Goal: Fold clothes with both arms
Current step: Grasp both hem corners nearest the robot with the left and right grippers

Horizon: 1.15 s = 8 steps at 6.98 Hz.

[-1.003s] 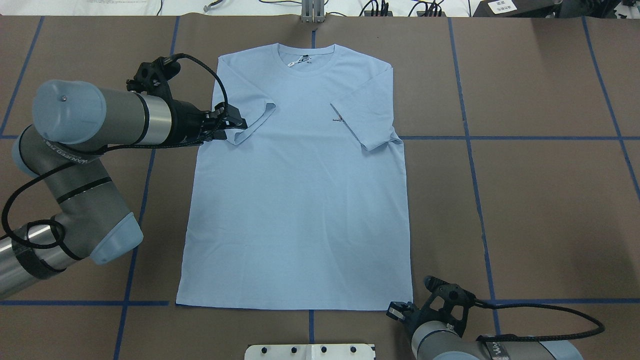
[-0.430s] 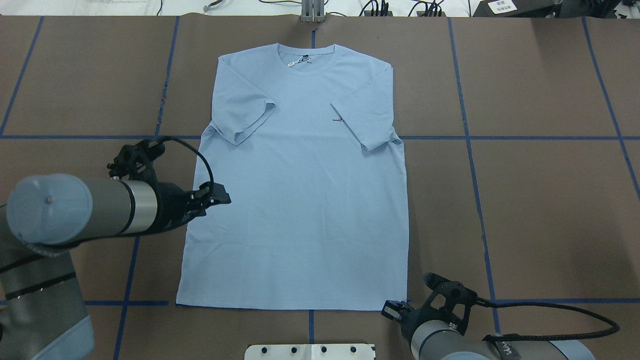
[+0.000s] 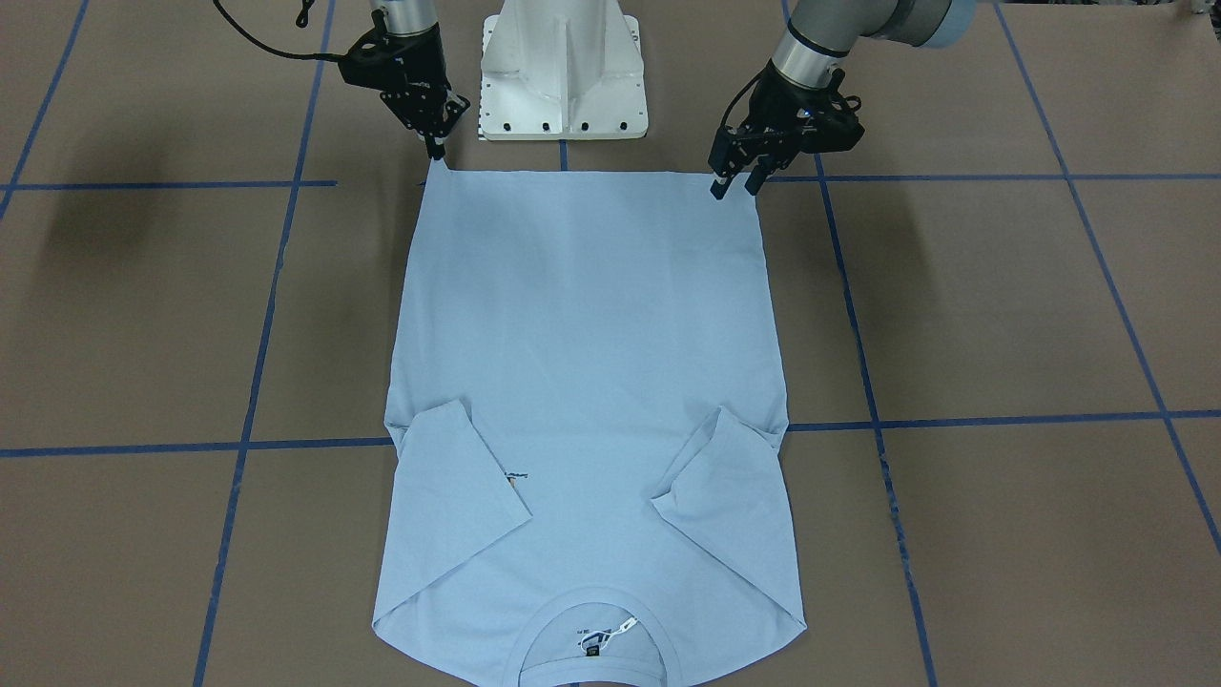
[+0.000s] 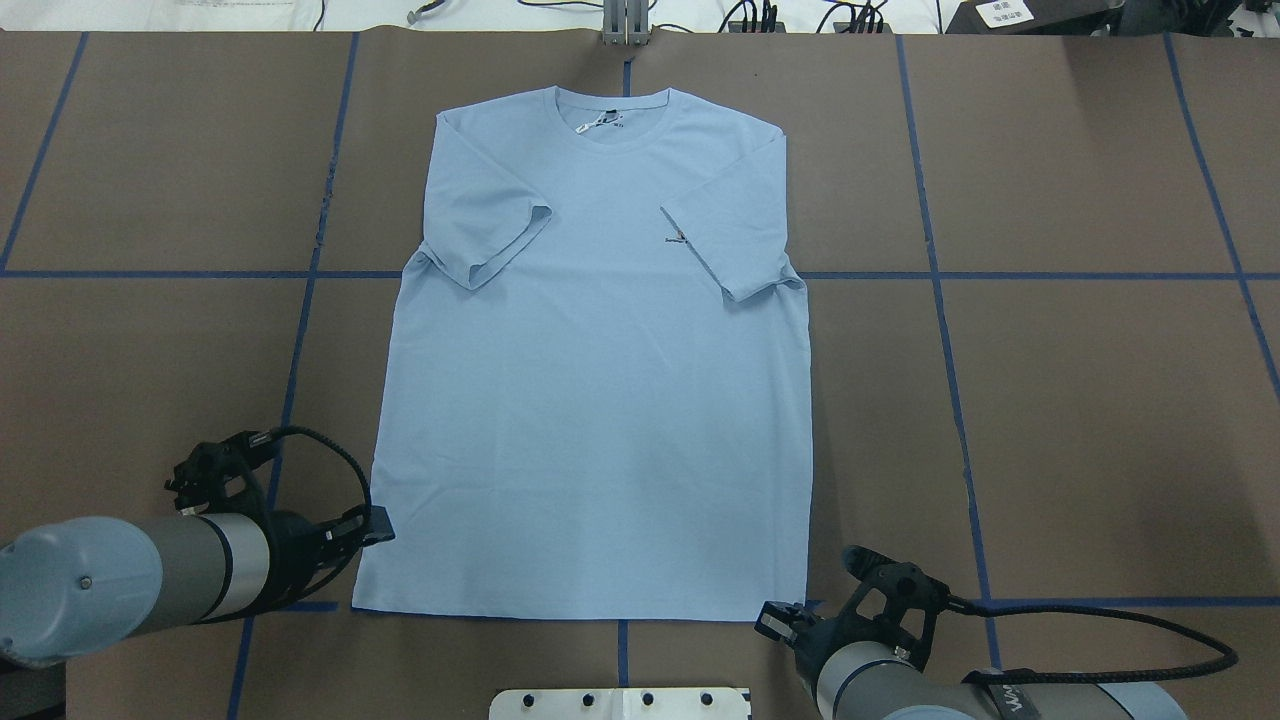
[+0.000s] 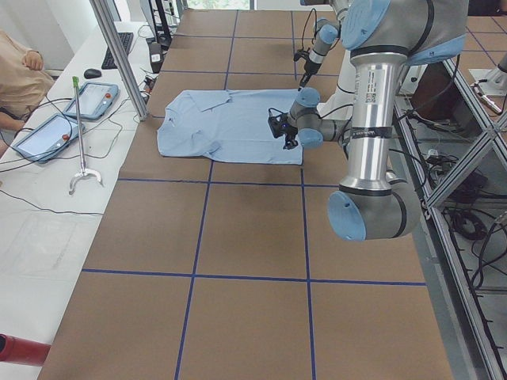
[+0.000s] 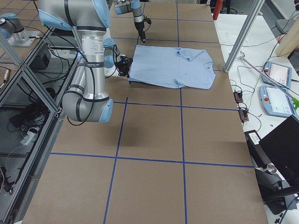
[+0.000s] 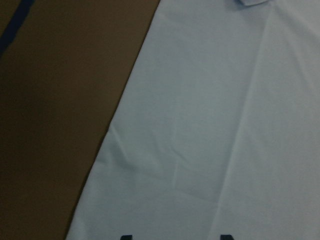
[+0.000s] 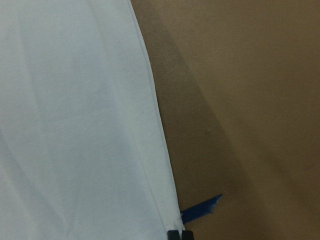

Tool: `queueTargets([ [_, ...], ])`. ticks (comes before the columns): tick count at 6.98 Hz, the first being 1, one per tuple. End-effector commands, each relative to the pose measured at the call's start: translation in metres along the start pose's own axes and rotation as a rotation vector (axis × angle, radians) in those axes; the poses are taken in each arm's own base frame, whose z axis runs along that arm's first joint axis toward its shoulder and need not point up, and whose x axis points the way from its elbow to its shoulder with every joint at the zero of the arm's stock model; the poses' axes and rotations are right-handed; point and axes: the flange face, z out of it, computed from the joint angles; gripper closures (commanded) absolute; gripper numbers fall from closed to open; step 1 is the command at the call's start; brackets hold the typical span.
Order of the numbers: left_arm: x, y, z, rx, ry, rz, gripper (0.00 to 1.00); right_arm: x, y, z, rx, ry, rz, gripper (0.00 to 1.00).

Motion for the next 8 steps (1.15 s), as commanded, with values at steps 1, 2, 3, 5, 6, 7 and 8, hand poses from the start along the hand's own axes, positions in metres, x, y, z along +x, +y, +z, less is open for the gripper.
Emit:
queueTargets([
  [1, -0.028, 0.032, 0.017, -0.038, -0.072, -0.01, 0.33, 0.0, 0.001, -0.001, 0.0, -0.004, 0.0, 1.0],
  [2, -0.027, 0.034, 0.019, -0.04, -0.074, -0.008, 0.34, 0.0, 0.0, -0.001, 0.004, -0.004, 0.001, 1.0],
  [3, -0.028, 0.035, 0.02, -0.041, -0.078, -0.006, 0.36, 0.001, 0.0, 0.0, 0.004, -0.001, -0.001, 1.0],
  [5, -0.029, 0.039, 0.024, -0.014, -0.071, 0.004, 0.37, 0.003, 0.0, 0.002, 0.006, 0.003, -0.003, 1.0],
  [6, -0.029, 0.041, 0.025, -0.016, -0.071, 0.006, 0.37, 0.004, 0.0, 0.003, 0.008, 0.006, -0.004, 1.0],
  [7, -0.032, 0.047, 0.03, -0.024, -0.082, 0.015, 0.38, 0.005, 0.0, 0.003, 0.008, 0.008, -0.005, 1.0],
  [8, -0.031, 0.048, 0.032, -0.023, -0.081, 0.017, 0.39, 0.004, 0.0, 0.002, 0.008, 0.005, -0.004, 1.0],
])
